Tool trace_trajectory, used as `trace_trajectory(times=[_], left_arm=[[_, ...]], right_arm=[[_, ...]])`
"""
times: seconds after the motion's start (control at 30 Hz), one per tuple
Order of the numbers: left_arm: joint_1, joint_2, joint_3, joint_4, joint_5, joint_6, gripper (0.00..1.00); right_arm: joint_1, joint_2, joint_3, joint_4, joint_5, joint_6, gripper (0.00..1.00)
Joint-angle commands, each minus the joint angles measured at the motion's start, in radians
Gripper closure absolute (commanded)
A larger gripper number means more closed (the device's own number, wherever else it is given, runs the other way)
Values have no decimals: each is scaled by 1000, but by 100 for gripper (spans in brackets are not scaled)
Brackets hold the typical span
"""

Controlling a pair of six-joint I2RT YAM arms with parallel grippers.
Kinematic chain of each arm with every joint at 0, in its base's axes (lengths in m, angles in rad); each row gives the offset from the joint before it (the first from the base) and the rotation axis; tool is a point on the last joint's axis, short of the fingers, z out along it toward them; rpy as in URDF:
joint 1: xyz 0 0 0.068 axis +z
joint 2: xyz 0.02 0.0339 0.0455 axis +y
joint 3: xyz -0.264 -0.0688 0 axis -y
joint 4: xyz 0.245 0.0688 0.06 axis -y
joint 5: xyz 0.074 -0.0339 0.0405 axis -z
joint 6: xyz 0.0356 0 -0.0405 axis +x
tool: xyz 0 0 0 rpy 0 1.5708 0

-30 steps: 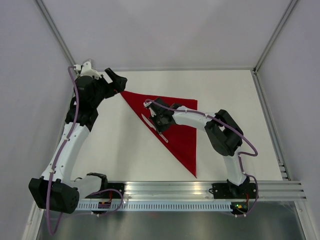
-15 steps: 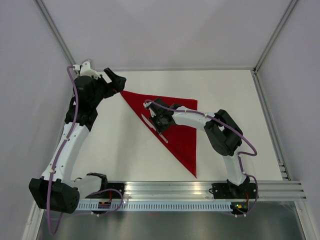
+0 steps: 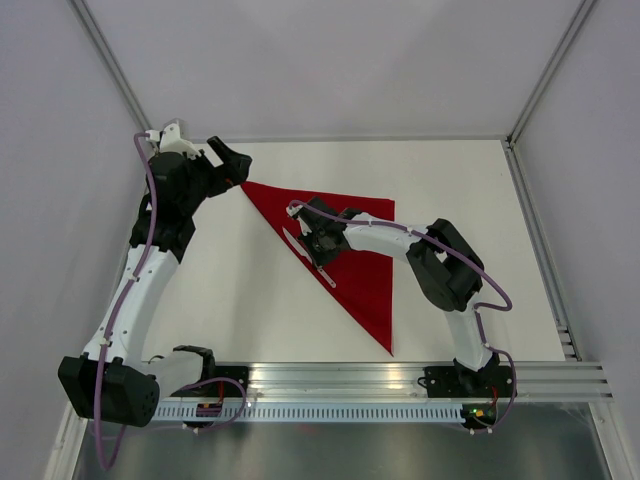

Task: Fold the napkin, place the utensils inside, and roll it up
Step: Place the utensil onto the napkin

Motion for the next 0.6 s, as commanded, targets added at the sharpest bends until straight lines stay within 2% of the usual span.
trace_trajectory(times=[0.0,0.23,0.57], left_arm=[[6,-16,3,22,10,10,0],[8,-12,1,28,13,8,0],[11,-27,10,44,-16,13,0]], right_arm=[[8,16,10,-4,-15,24,100],[8,5,24,-18,-22,22,99],[9,-10,43,-35,-32,16,81]])
